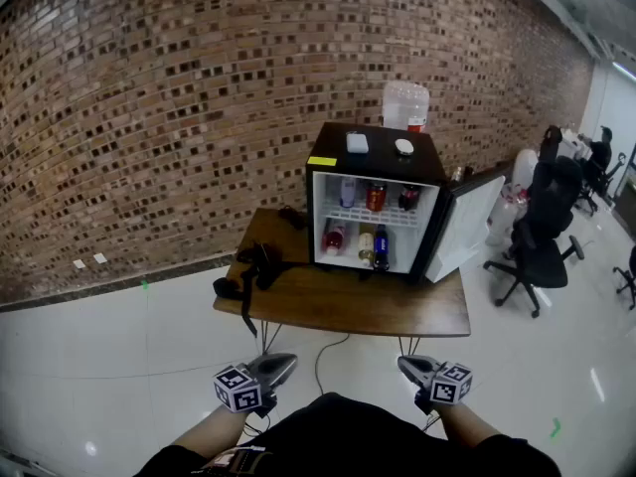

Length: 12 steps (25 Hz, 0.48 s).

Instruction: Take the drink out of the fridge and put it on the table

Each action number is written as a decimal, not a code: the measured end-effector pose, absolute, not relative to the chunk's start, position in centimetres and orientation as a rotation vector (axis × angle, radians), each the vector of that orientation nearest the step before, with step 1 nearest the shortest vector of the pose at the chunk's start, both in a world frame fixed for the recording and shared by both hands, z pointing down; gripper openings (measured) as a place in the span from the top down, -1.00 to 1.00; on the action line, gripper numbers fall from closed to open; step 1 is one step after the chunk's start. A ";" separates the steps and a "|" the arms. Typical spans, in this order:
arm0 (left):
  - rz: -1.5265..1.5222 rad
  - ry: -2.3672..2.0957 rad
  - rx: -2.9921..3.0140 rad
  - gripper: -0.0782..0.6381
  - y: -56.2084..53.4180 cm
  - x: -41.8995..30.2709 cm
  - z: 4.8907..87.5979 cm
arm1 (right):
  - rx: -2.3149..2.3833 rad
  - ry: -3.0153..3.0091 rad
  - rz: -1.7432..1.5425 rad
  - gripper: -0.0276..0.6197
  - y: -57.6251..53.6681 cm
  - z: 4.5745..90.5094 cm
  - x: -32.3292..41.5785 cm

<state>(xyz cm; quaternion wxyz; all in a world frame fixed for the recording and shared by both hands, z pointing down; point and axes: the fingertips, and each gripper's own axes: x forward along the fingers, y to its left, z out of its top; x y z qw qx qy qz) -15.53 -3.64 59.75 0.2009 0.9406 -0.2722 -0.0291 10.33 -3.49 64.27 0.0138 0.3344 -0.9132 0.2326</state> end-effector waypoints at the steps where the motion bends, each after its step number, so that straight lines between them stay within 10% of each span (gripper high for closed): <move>1: -0.081 -0.760 2.629 0.80 -3.8 -15.5 59.7 | 1.041 -2.845 0.716 0.93 -3.7 64.1 10.3; 12: -0.086 -0.778 2.634 0.80 -6.5 -13.9 58.7 | 1.038 -2.848 0.558 0.93 -7.3 61.7 11.7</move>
